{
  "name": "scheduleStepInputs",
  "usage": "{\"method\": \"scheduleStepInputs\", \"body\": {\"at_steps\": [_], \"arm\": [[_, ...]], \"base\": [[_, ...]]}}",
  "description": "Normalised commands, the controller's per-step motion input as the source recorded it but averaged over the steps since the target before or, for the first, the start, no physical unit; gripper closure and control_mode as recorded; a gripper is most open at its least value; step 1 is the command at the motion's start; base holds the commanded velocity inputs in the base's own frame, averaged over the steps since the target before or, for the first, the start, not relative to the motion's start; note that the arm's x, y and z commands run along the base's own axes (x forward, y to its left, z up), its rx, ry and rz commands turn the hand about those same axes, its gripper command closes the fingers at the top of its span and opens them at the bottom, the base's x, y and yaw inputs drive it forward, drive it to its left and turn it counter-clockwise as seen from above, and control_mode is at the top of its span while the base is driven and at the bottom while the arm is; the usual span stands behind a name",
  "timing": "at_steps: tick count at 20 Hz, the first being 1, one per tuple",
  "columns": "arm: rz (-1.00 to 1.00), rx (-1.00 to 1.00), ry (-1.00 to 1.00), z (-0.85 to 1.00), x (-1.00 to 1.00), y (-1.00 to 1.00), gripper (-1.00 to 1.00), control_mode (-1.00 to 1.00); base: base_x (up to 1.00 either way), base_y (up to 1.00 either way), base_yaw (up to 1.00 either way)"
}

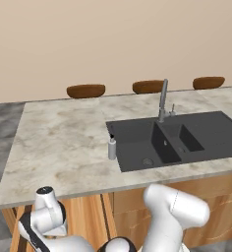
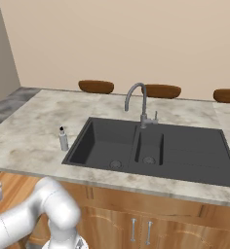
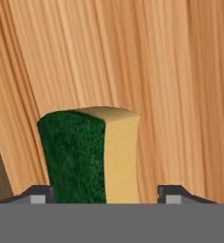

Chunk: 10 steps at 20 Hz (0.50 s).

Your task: Restock the sink supplies by placing the sponge and soap dispenser on the counter and next to the sink. Make sure the soap dispenser is upright.

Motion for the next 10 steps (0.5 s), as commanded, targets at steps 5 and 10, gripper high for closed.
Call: {"method": "scheduleStepInputs", "body": {"at_steps": [5, 10], "arm": [[-0.08, 0.00, 0.00, 0.16, -0.12, 0.15, 1.00, -1.00], [-0.08, 0.00, -0.02, 0.74, -0.48, -0.07, 1.00, -1.00]], "base": [[0.00, 0.00, 0.00], [0.00, 0.00, 0.00]]}}
